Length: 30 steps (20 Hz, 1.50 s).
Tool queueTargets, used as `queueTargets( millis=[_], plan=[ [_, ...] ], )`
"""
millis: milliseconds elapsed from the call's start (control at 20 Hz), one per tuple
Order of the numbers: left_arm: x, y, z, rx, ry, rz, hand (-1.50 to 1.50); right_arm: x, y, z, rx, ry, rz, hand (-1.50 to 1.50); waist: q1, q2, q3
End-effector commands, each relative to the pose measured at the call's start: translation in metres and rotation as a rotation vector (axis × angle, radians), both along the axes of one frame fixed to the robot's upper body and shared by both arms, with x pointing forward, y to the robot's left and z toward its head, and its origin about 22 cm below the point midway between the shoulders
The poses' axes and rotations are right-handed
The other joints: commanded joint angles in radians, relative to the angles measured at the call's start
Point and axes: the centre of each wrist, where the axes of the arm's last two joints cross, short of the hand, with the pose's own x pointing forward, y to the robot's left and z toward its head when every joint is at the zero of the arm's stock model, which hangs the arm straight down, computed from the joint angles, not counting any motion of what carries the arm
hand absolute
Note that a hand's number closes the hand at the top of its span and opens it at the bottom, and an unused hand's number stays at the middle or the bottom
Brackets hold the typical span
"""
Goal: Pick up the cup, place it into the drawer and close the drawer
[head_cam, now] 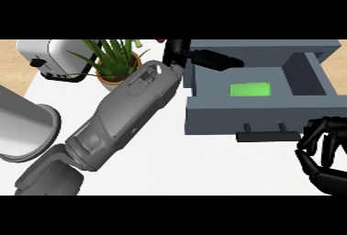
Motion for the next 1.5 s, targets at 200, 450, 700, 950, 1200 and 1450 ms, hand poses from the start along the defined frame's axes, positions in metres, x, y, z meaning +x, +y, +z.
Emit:
queueTargets(
  millis=[200, 450, 700, 950, 1200, 1450],
  plan=[
    [-0.003, 0.047, 0.012, -0.040, 0.006, 0.042, -1.50, -0.014, 0.024, -0.006, -0.194, 0.003, -0.070, 1.50, 0.028, -0.008, 0.000],
    [-0.007, 0.103, 0.022, -0.079, 0.027, 0.058, -1.50, -0.003, 0.032, -0.024, -0.267, -0.004, -0.132, 1.50, 0.039, -0.008, 0.000],
    [-0.033, 0.132, -0.009, -0.111, 0.053, 0.070, -1.50, 0.028, 0.042, -0.027, -0.403, -0.031, -0.143, 1.50, 0.047, -0.005, 0.000],
    [-0.033, 0.169, 0.000, -0.136, 0.049, 0.076, -1.50, 0.051, 0.063, -0.059, -0.677, -0.040, -0.124, 1.50, 0.061, 0.002, 0.000],
    [-0.056, 0.203, -0.036, -0.129, 0.056, 0.087, -1.50, 0.079, 0.080, -0.089, -0.822, -0.072, -0.139, 1.50, 0.055, 0.005, 0.000],
    [-0.072, 0.229, -0.024, -0.127, 0.045, 0.116, -1.50, 0.106, 0.081, -0.131, -0.901, -0.084, -0.125, 1.50, 0.048, 0.004, 0.001]
  ],
)
